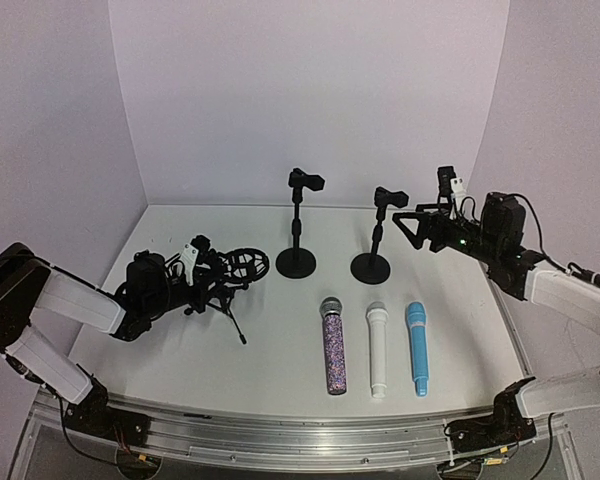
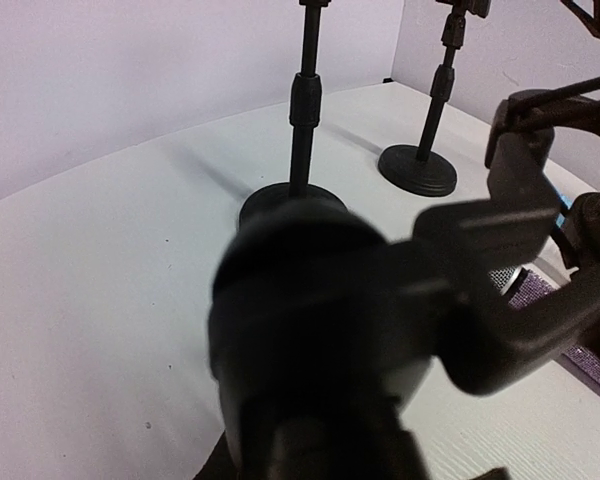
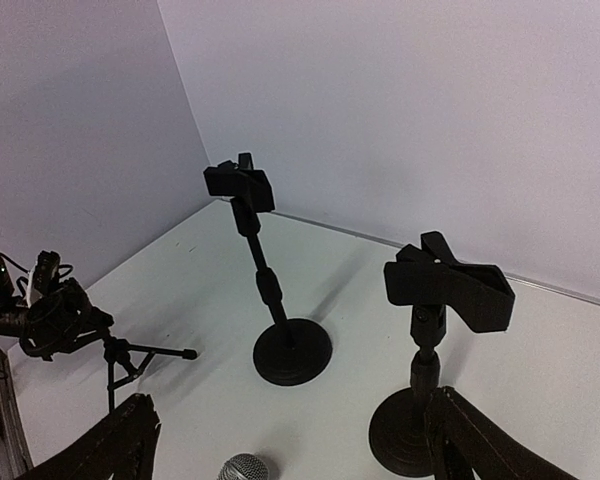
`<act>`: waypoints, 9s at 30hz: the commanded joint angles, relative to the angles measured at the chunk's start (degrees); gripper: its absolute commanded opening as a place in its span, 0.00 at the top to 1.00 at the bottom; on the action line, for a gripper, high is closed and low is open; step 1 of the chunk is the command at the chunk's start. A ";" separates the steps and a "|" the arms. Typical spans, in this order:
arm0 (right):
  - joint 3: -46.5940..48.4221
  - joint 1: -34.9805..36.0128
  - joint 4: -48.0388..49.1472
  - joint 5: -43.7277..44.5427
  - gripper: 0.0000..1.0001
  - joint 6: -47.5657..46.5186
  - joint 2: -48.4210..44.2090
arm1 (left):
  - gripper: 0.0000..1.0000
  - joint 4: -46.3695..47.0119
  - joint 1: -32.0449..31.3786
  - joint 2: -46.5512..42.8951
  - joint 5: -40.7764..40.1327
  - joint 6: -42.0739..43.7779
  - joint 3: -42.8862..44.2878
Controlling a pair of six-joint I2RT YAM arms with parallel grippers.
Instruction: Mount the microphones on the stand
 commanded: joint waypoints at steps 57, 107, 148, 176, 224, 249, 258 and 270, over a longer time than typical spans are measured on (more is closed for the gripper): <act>4.56 1.97 3.72 -0.92 0.09 -3.04 4.22 | 0.38 -108.83 17.12 18.11 52.27 101.29 60.00; 15.06 25.16 16.50 -5.06 0.11 -1.41 29.11 | 1.00 -116.87 17.86 9.10 58.98 87.74 75.28; 47.63 33.31 23.75 -19.02 0.59 -3.62 66.08 | 1.00 -121.87 16.75 8.90 60.26 92.02 75.46; 41.41 33.18 23.67 -13.17 0.68 -7.04 61.86 | 1.00 -122.44 16.81 8.62 60.35 93.93 74.27; 47.72 33.30 18.52 -14.02 1.00 35.44 63.53 | 1.00 -115.00 16.79 7.17 61.71 92.40 70.12; 43.21 32.60 21.01 -0.20 1.00 98.61 63.37 | 1.00 -114.84 17.54 8.88 61.42 92.93 70.54; 44.70 30.70 21.03 -1.82 0.45 88.39 59.85 | 1.00 -115.46 17.80 8.87 61.31 92.65 70.14; 28.84 31.43 18.76 -3.10 0.23 25.84 47.31 | 1.00 -115.95 18.16 9.75 61.49 92.47 70.93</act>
